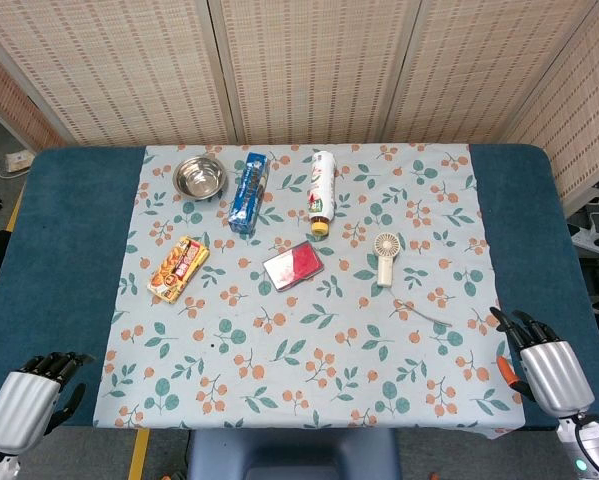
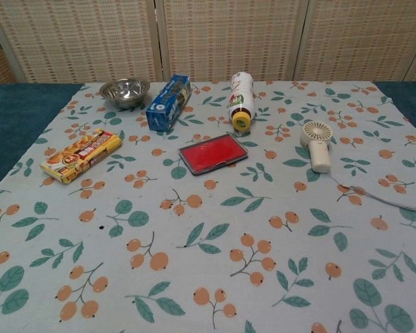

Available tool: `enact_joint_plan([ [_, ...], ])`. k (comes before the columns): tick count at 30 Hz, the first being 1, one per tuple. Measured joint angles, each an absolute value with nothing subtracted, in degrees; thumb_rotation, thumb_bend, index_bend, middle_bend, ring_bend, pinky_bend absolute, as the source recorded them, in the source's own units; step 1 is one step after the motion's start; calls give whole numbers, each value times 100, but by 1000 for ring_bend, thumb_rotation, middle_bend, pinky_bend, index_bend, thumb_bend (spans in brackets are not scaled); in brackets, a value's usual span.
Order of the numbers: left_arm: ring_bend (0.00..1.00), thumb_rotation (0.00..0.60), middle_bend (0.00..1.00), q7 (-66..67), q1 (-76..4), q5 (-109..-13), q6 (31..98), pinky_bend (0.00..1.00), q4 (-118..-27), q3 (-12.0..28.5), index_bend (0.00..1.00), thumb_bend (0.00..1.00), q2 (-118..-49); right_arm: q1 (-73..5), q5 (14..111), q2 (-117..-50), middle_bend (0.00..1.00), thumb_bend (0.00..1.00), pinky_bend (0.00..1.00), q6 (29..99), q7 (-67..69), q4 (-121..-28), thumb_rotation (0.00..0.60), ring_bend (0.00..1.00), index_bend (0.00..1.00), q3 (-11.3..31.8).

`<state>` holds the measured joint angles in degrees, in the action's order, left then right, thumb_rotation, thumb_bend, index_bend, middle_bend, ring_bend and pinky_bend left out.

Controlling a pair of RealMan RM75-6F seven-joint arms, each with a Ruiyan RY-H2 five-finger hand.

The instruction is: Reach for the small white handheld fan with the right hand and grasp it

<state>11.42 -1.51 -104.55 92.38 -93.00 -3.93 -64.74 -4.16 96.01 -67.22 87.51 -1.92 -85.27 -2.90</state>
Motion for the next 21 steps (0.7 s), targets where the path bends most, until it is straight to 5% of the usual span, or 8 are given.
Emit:
enact_joint_plan([
  [13, 388, 600, 390, 1087, -144, -10494, 9314, 500, -9315, -405, 342, 432, -6446, -510, 9583, -6797, 318, 331, 320, 8426, -298, -8474, 600, 164, 84, -320],
  [21, 388, 600, 393, 1013, -157, -10394, 9202, 502, -9362, -441, 347, 432, -6391, -660, 9816, -7314, 707, 562, 679, 8616, -11, -7740, 600, 588, 223, -191],
])
